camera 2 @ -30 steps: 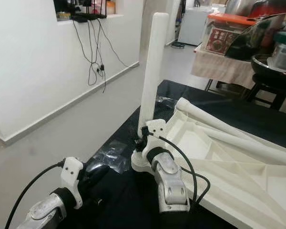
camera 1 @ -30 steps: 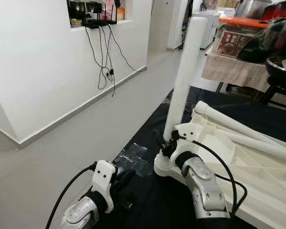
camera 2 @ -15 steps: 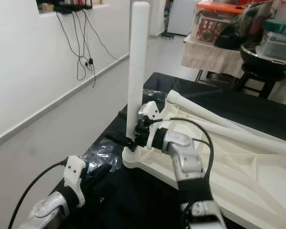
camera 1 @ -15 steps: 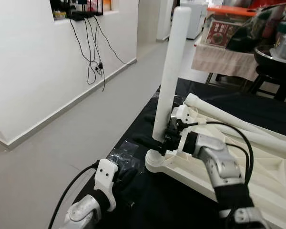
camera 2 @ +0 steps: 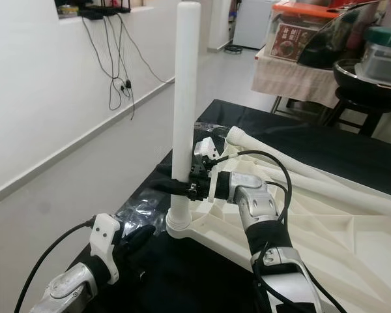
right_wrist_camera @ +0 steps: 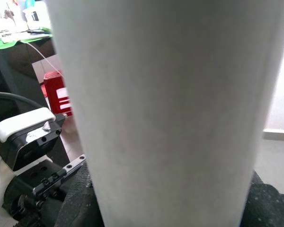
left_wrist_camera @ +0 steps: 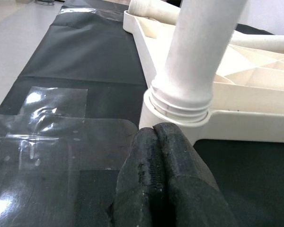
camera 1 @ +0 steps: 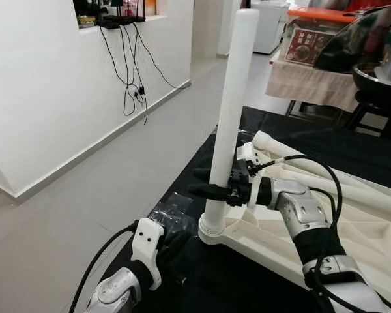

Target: Building children table

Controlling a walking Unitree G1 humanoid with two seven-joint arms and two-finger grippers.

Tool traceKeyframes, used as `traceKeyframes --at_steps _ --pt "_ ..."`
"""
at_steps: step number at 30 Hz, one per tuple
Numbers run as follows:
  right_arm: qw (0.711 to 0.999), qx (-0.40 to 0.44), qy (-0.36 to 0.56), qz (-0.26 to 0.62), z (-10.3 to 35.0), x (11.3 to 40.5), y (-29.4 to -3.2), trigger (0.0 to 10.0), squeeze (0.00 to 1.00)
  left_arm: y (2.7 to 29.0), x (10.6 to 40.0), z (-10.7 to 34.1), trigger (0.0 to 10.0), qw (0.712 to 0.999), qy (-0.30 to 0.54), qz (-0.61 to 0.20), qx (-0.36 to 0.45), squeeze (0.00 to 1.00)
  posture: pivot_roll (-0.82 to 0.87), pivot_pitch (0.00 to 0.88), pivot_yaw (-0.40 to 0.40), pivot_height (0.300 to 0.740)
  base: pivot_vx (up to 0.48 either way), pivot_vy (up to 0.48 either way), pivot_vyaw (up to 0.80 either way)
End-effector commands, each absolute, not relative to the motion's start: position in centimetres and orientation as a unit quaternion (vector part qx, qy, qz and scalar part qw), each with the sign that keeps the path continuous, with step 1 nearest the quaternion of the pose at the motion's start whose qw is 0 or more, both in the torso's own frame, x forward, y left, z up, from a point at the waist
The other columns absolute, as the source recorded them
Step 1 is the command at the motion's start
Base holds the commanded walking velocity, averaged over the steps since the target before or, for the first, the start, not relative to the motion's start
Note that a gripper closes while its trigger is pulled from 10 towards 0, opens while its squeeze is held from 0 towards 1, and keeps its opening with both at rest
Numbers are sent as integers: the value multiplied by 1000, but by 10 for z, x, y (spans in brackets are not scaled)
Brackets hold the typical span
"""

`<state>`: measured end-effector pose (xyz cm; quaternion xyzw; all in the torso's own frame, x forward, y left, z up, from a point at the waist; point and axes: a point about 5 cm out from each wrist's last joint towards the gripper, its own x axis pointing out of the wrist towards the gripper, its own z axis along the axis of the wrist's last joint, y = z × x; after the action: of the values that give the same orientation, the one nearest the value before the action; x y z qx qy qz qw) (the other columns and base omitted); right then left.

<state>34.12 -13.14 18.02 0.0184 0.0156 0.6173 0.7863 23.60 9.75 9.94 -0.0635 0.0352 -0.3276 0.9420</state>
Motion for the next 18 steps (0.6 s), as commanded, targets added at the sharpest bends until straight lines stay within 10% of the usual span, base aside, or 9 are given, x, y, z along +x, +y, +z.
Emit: traceKeyframes --at_steps 1,5,8,10,18 --pt "794 25 26 607 168 335 -137 0 0 96 236 99 10000 942 39 -327 -60 0 39 0 -76 740 0 0 0" --pt "826 16 34 563 161 328 -143 0 0 97 234 100 10000 942 38 -327 -61 0 30 0 -80 740 0 0 0" --pt "943 120 37 307 139 318 -117 0 0 99 233 102 10000 943 36 -326 -61 0 30 0 -84 740 0 0 0" --pt "966 180 52 180 130 311 -114 0 0 100 233 103 10000 943 36 -326 -61 0 30 0 -84 740 0 0 0" --pt "963 52 65 257 127 301 -94 0 0 102 234 102 10000 940 42 -333 -65 0 12 0 -64 740 0 0 0"
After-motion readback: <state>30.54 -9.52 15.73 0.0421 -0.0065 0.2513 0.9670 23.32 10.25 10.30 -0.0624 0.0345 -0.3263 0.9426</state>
